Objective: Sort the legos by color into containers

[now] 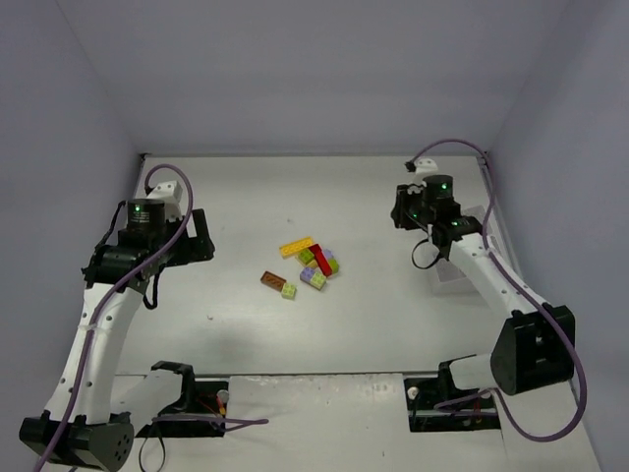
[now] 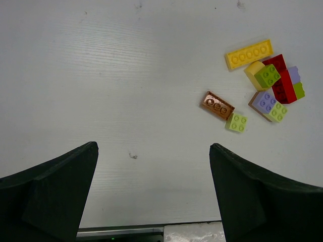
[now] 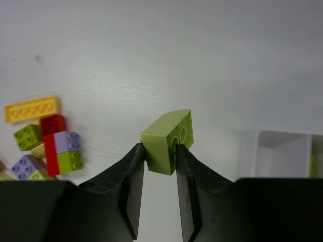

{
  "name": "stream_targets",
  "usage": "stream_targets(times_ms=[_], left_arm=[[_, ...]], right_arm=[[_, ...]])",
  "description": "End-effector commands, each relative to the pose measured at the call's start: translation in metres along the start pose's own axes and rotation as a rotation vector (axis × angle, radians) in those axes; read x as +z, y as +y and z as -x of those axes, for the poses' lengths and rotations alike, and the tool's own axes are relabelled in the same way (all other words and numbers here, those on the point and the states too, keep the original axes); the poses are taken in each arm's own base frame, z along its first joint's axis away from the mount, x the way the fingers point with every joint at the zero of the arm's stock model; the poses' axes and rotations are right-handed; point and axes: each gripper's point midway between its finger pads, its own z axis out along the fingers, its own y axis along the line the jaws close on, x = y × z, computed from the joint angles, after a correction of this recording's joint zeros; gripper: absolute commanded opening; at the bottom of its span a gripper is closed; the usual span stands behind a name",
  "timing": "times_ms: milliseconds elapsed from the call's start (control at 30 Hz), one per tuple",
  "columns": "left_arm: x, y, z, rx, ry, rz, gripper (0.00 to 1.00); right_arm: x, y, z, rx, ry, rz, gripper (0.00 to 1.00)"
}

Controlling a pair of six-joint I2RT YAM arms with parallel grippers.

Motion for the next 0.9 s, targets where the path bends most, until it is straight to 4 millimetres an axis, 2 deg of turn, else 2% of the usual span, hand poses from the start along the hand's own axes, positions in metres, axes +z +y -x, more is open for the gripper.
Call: stream_targets(times_ms=[0, 67, 100, 200, 233, 333, 533, 733, 867], left_arm=[[-0.006, -0.014, 0.028, -0.008, -0.084, -0.051, 0.85], [-0.005, -0.015, 0.028, -0.01, -0.079, -0.056, 0.85], [-0.004, -0.015, 0.028, -0.01, -0.076, -0.057, 0.85], [-0.003, -0.015, 0.027, -0.01, -0.073, -0.058, 0.85], [-0.003, -0.015, 0.027, -0.01, -0.071, -0.057, 0.85], [-0.003, -0.015, 0.025, -0.011, -0.071, -0.059, 0.85], [-0.004, -0.013, 0.022, -0.01, -0.067, -0.053, 0.85], [-0.004, -0.013, 0.019, -0.011, -0.064, -0.052, 0.85], [-0.004, -0.013, 0.018, -0.011, -0.064, -0.054, 0.85]], right_arm=[[-0.021, -0.047, 0.011, 0.12, -0.066, -0.11, 0.0], [-0.024, -0.066, 0.005, 0.171, -0.062, -0.148, 0.0], [-0.026, -0.082, 0.002, 0.201, -0.063, -0.181, 0.0], [-0.026, -0.098, -0.008, 0.261, -0.047, -0.214, 0.0], [-0.028, -0.11, -0.012, 0.286, -0.043, -0.242, 0.0], [-0.029, -0.123, -0.019, 0.321, -0.035, -0.28, 0.01], [-0.02, -0.13, -0.037, 0.369, 0.013, -0.289, 0.04], [-0.016, -0.125, -0.035, 0.37, 0.017, -0.253, 0.05], [-0.014, -0.125, -0.041, 0.381, 0.032, -0.254, 0.08]])
